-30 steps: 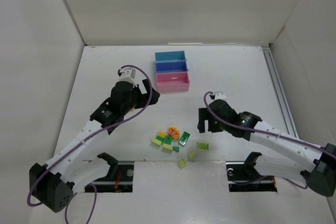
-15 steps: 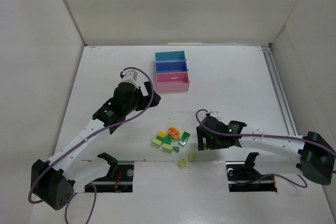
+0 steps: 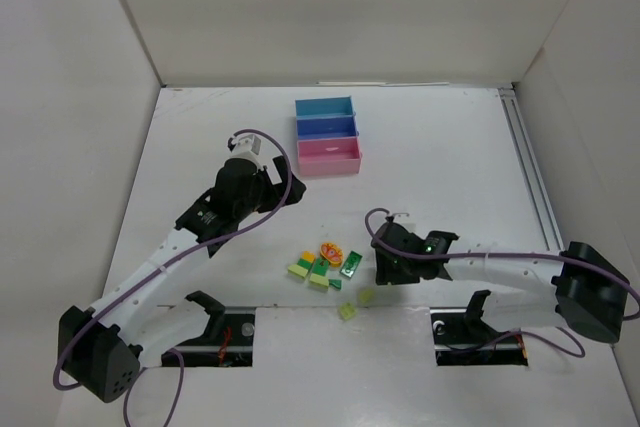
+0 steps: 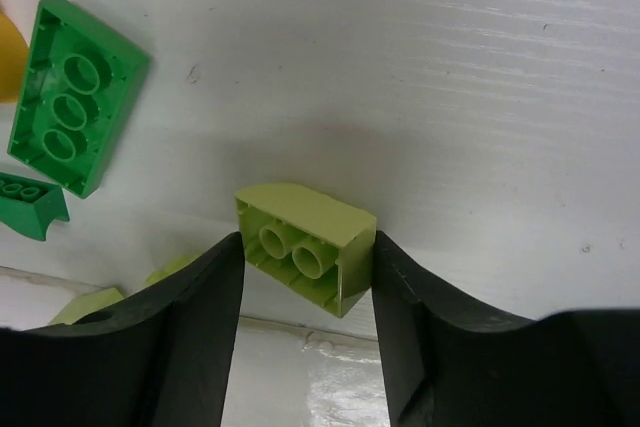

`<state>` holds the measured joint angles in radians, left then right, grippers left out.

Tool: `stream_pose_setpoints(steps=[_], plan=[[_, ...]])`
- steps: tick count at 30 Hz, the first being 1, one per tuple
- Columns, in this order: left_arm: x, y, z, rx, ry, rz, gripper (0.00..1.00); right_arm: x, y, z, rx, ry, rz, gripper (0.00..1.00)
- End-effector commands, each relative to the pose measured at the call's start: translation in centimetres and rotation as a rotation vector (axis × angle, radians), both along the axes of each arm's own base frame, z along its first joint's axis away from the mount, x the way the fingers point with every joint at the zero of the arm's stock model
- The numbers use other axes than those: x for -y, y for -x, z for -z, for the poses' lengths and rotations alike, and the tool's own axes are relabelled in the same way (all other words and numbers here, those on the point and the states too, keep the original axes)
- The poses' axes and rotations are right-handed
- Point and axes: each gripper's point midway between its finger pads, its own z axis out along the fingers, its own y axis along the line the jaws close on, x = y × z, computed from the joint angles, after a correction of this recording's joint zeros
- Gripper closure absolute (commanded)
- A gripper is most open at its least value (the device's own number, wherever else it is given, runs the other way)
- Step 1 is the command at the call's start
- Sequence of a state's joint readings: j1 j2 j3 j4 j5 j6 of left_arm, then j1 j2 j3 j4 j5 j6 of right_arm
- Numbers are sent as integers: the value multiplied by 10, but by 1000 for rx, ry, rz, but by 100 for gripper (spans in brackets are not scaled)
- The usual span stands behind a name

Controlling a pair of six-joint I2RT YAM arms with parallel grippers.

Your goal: Sort the legos into containers by color

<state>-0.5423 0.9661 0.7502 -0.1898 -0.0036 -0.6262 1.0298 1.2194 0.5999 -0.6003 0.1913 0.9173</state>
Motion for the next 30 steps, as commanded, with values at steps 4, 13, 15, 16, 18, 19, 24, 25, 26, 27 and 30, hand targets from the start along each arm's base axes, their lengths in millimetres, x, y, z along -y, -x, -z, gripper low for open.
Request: stream_pose_setpoints(steps=[4,13,15,16,18,19,24,25,26,27,30], plan=[[0,3,-4,15,13,1,0,-19,-12,-12,54,-64,1,57],[3,5,-5,10,21,18,0,-23,-26,-40,127,-57,-19,88],[3,5,-5,10,21,18,0,-24,-32,-54,162,-66,-18,96],[3,5,-5,10,21,18,0,-25,-37,-60,191,-62,-29,98],[3,5,-5,10,21,18,0,-34,-49,-83,252,-92,-36,100],[3,5,-5,10,21,18,0,-35,-57,-92,293,-88,-28,100],[3,1,-14,22,24,10,0,-54,-98,-154,475,-84,-6,100],[3,1,-14,23,24,10,0,-58,-108,-157,499,-46,-10,100],[2,-1,-14,22,25,-6,0,-58,-124,-169,550,-25,24,100],[-1,-2,-16,25,18,-18,0,-63,-142,-194,595,-44,60,100],[-3,-2,-14,15,15,-34,0,-76,-185,-197,589,-16,60,100]])
